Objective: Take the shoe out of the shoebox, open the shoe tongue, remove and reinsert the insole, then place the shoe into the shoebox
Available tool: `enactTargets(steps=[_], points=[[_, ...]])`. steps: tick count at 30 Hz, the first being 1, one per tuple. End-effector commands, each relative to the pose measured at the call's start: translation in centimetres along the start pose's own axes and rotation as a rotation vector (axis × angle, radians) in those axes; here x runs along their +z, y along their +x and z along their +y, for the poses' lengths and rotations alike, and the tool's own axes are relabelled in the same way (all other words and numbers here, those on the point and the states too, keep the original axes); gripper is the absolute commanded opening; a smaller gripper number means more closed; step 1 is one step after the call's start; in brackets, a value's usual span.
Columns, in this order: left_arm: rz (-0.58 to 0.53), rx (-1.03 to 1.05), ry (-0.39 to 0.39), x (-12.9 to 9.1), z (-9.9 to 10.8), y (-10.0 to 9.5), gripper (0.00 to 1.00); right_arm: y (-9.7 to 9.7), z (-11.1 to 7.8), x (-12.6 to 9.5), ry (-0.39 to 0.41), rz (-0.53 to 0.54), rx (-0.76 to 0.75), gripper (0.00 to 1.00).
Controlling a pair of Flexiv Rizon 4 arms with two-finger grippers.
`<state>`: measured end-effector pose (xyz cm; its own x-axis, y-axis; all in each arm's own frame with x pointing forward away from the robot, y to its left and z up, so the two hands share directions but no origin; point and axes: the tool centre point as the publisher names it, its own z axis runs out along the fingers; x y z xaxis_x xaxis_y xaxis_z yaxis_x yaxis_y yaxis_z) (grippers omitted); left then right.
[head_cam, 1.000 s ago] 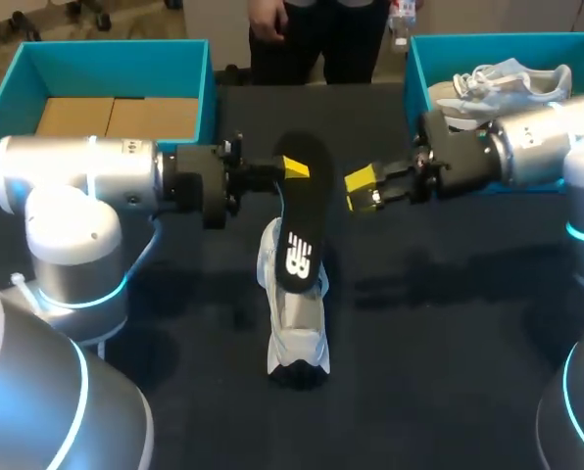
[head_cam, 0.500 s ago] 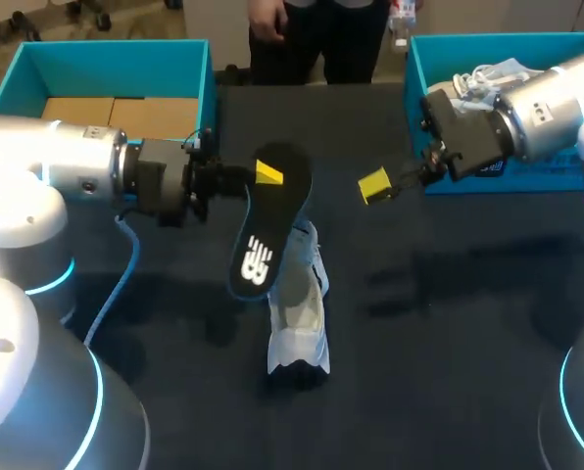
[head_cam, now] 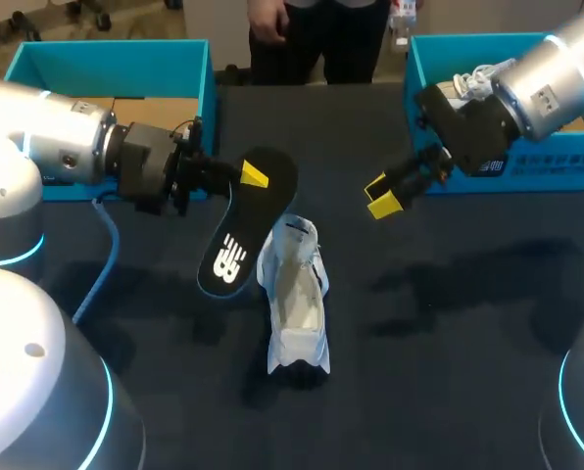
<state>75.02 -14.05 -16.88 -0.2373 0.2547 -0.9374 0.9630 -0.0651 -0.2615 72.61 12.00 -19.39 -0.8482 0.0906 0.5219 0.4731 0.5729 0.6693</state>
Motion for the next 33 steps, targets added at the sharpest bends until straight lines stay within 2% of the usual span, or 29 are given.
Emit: enactTargets(steps=[1, 4, 7, 9, 10, 21, 22, 27, 29, 33], points=[[-0.022, -0.031, -0.020, 0.3, -0.9, 0.3, 0.00, 0.4, 0.0, 0.0, 0.113, -0.090, -0.146, 1.00], [-0.042, -0.071, -0.032, 0.3, -2.1, 0.6, 0.00, 0.5, -0.9, 0.3, 0.161, -0.142, -0.223, 1.00], [-0.068, -0.128, -0.012, 0.5, -3.9, 1.0, 0.00, 0.6, -2.2, 0.8, 0.176, -0.212, -0.286, 1.00], [-0.061, -0.168, 0.002, 0.5, -5.0, 0.9, 0.00, 0.7, -2.9, 1.2, 0.241, -0.224, -0.309, 1.00], [-0.034, -0.130, -0.011, 0.2, -5.5, 0.5, 0.00, 0.7, -2.9, 1.2, 0.241, -0.224, -0.309, 1.00], [-0.033, -0.134, -0.006, 0.5, -5.8, 0.7, 0.00, 0.7, -3.2, 1.2, 0.251, -0.225, -0.316, 1.00], [-0.068, -0.199, 0.004, 0.8, -6.4, 1.0, 0.00, 0.7, -3.7, 1.3, 0.270, -0.226, -0.347, 1.00], [-0.106, -0.348, 0.001, 1.6, -8.4, 2.5, 0.00, 1.4, -6.0, 2.6, 0.336, -0.228, -0.406, 1.00], [-0.159, -0.402, -0.052, 2.1, -8.9, 3.1, 0.00, 1.6, -7.1, 3.5, 0.372, -0.241, -0.418, 1.00], [-0.203, -0.474, -0.068, 2.6, -9.3, 3.8, 0.00, 1.2, -8.8, 5.3, 0.338, -0.273, -0.351, 1.00]])
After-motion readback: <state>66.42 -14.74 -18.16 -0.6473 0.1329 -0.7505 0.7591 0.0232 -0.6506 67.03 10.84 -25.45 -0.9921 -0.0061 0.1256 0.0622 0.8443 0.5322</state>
